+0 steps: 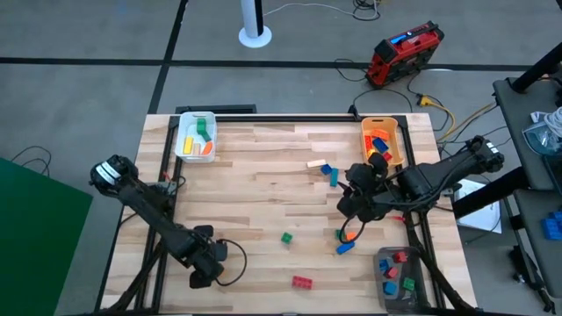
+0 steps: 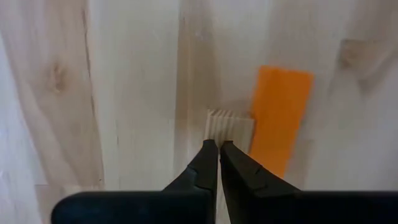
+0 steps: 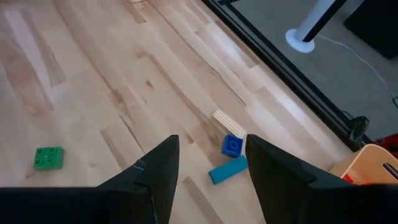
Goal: Sort blocks by size
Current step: Put the big brown block into the white bin
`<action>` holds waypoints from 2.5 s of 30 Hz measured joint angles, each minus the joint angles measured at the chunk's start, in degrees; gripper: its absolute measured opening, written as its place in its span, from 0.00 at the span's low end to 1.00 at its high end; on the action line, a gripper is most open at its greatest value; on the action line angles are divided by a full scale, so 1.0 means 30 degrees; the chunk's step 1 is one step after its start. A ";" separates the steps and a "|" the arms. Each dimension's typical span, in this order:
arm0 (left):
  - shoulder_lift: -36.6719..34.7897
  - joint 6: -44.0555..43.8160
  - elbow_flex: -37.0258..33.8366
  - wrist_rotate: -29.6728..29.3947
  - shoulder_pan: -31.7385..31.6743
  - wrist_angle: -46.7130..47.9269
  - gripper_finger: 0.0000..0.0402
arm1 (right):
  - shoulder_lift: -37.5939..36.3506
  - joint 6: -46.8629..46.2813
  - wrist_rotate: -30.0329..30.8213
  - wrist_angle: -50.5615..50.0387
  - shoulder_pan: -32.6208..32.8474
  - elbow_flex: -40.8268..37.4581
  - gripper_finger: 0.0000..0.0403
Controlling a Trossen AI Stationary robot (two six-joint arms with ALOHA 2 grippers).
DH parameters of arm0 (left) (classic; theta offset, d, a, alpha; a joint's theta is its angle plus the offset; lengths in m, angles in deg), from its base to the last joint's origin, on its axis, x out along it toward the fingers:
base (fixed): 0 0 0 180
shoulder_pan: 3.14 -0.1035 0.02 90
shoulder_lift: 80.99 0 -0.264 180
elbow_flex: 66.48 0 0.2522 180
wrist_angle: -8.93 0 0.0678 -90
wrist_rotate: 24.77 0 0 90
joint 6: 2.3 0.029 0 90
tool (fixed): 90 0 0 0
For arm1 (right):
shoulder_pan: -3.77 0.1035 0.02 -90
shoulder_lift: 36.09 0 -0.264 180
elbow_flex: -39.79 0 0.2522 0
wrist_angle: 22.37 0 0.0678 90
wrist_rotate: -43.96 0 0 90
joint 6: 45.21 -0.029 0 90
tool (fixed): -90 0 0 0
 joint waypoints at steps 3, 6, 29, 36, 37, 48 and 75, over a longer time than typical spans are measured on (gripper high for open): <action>0.0128 -0.0029 -0.0167 -0.0008 -0.0031 -0.0102 0.00 | 0.0000 0.0000 0.0300 0.0005 0.0000 0.0000 0.43; -0.0195 -0.0034 -0.0398 -0.0007 -0.0221 -0.0092 0.00 | 0.0000 0.0000 0.0334 0.0015 0.0000 0.0000 0.42; -0.5882 -0.1249 -0.1654 -0.1478 -0.0772 0.0295 0.12 | 0.0006 0.0007 0.0487 0.0987 0.0001 -0.0007 0.43; -0.5144 -0.2950 -0.2598 -0.1655 0.0602 -0.0417 0.34 | 0.0001 0.0015 0.0487 0.0964 0.0001 -0.0029 0.43; -0.4961 -0.3047 -0.2614 -0.1844 0.0708 -0.0482 0.36 | 0.0007 0.0015 0.0487 0.0977 0.0007 -0.0036 0.42; -0.3376 -0.3351 -0.3177 -0.2092 0.0794 -0.3086 0.41 | 0.0007 0.0005 0.0487 0.0970 0.0002 -0.0112 0.38; -0.2053 -0.4014 -0.3479 -0.2400 0.0004 -0.3581 0.17 | 0.0007 0.0007 0.0722 0.0968 0.0001 -0.0240 0.35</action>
